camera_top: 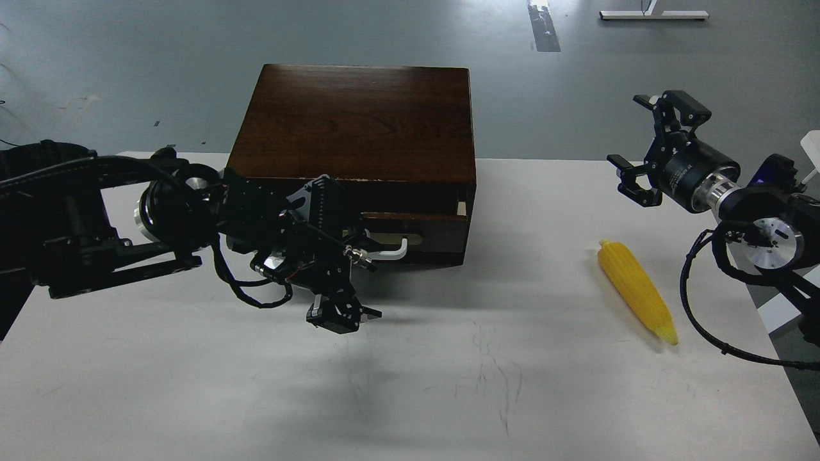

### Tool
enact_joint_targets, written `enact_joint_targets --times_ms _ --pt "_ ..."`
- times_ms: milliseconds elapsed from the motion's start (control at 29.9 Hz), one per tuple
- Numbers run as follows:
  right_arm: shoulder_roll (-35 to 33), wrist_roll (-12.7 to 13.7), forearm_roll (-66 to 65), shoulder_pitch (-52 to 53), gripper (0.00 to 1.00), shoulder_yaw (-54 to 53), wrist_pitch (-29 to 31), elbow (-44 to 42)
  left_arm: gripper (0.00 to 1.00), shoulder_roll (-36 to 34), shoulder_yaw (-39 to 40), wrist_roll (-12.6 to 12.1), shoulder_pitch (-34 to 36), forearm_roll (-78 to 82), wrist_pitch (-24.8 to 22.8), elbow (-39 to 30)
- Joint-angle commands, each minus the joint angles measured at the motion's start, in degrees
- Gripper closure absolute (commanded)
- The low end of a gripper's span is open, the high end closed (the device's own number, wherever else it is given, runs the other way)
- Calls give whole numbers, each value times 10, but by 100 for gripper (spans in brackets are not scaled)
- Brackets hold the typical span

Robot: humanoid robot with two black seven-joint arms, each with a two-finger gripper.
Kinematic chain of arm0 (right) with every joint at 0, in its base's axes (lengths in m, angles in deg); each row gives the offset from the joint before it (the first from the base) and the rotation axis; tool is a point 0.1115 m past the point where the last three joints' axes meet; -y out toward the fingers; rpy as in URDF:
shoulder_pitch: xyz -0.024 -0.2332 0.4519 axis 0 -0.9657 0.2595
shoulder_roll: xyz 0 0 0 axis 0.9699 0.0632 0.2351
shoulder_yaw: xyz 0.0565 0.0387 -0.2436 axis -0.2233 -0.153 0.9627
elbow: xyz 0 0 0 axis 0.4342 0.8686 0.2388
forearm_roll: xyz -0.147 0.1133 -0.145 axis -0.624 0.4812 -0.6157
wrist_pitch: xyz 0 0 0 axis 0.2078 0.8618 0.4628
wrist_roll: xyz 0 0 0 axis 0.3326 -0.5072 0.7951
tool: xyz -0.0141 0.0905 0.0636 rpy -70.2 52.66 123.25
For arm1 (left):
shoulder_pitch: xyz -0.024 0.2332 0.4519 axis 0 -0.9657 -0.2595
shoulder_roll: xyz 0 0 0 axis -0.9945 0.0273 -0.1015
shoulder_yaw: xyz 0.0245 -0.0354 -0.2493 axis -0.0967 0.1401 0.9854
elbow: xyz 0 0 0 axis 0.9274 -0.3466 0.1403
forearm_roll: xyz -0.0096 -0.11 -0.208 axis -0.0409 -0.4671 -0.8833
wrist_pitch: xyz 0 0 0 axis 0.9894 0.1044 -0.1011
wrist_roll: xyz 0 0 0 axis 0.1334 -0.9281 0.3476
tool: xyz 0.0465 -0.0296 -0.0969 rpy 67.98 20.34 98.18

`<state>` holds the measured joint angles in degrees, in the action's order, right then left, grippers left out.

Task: Put corn in drawer with both arms
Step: 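Pull the drawer toward the robot with the left gripper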

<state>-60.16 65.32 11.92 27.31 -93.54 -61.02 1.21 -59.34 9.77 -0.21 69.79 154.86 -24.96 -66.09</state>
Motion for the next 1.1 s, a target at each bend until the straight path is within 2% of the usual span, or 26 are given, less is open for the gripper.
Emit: enact_joint_targets --times_ms 0,1070 --pt "0 0 0 0 0 0 0 0 1 -9 0 0 -4 0 -1 -7" --pt "1 1 0 6 0 -4 0 -3 1 -5 -1 0 -7 0 -3 -5"
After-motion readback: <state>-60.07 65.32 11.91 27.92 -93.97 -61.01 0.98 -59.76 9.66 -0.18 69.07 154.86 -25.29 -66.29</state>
